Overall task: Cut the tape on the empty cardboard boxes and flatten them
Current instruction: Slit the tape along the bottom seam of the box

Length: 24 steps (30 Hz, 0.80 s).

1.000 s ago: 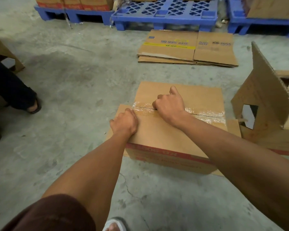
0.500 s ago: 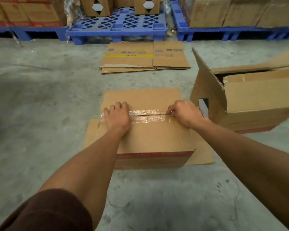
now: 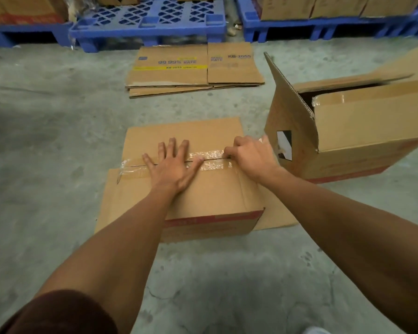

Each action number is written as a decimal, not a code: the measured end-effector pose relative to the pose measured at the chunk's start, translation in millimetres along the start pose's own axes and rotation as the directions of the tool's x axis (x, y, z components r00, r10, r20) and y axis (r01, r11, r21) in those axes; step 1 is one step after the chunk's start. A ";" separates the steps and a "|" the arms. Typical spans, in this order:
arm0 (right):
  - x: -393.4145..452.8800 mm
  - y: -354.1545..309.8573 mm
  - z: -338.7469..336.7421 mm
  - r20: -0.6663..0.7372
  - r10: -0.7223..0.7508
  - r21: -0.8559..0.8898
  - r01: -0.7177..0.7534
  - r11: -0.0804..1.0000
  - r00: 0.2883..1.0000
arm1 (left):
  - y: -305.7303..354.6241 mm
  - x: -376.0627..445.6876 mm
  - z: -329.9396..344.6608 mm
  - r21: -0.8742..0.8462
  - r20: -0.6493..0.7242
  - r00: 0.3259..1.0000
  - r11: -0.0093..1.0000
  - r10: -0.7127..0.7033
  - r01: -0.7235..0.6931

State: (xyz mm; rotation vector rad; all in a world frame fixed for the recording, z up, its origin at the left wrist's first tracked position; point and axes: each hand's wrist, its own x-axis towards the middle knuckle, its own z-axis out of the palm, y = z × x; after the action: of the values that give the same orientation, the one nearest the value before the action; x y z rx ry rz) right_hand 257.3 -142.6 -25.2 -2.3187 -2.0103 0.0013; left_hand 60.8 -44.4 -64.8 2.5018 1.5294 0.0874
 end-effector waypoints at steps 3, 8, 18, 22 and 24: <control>-16.4 31.1 -2.8 -0.127 -0.029 -0.159 0.008 0.987 0.991 | 1.5 0.2 -3.1 -0.004 -0.025 1.000 1.000 0.012 -0.012; -27.7 41.8 2.2 -0.141 0.054 -0.129 -0.073 0.989 0.989 | 8.2 0.1 -3.9 -0.009 0.003 1.000 1.000 -0.022 0.022; -29.4 54.5 15.8 -0.101 0.487 0.453 -0.396 0.799 0.867 | 63.5 4.4 -0.7 0.060 -0.099 0.960 0.964 0.263 -0.258; -10.9 50.3 15.0 0.117 0.665 0.657 -0.560 0.505 0.737 | 70.6 6.5 10.1 -0.007 -0.125 0.966 0.974 0.226 -0.228; -2.6 49.4 15.1 0.143 0.666 0.717 -0.541 0.440 0.732 | 67.1 4.1 15.4 0.010 -0.140 0.961 0.970 0.240 -0.241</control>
State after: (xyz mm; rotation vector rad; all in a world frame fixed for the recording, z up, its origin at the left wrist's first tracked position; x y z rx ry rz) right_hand 305.1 -151.3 -43.1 -2.1919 -0.7167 0.5328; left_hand 123.7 -72.6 -66.2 2.7159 1.2594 0.3121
